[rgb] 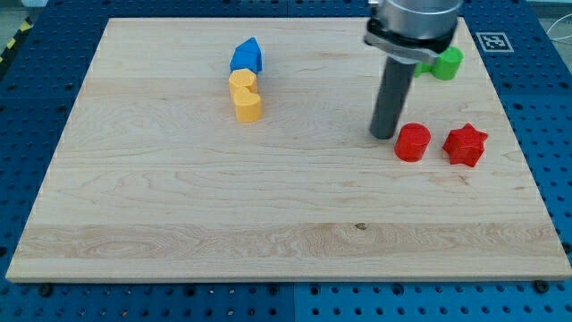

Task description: Move your arm towards the green star

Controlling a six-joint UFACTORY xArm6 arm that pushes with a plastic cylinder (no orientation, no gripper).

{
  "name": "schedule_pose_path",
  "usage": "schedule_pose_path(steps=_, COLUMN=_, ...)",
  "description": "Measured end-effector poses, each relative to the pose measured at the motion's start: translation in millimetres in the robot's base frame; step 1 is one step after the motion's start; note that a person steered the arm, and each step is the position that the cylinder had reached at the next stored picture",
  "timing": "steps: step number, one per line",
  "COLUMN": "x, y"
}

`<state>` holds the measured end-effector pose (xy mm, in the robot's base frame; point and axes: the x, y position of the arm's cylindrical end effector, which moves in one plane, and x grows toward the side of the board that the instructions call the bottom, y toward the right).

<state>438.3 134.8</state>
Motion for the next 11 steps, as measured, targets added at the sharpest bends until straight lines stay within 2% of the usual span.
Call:
schedule_pose_path(steps=1, x=3.9, y=27.3)
schedule_pose_path(steps=2, x=8.9, y=24.5)
schedule_pose_path(steps=4, x=16.6, y=-24.1)
schedule_pose_path(steps=5, x=-7.3, y=-24.6)
schedule_pose_path(steps=8, x=-145.7, y=-96.5)
schedule_pose_path(steps=9, x=-188.6, y=-86.7)
schedule_pose_path(steps=11, x=-223.2, y=34.5)
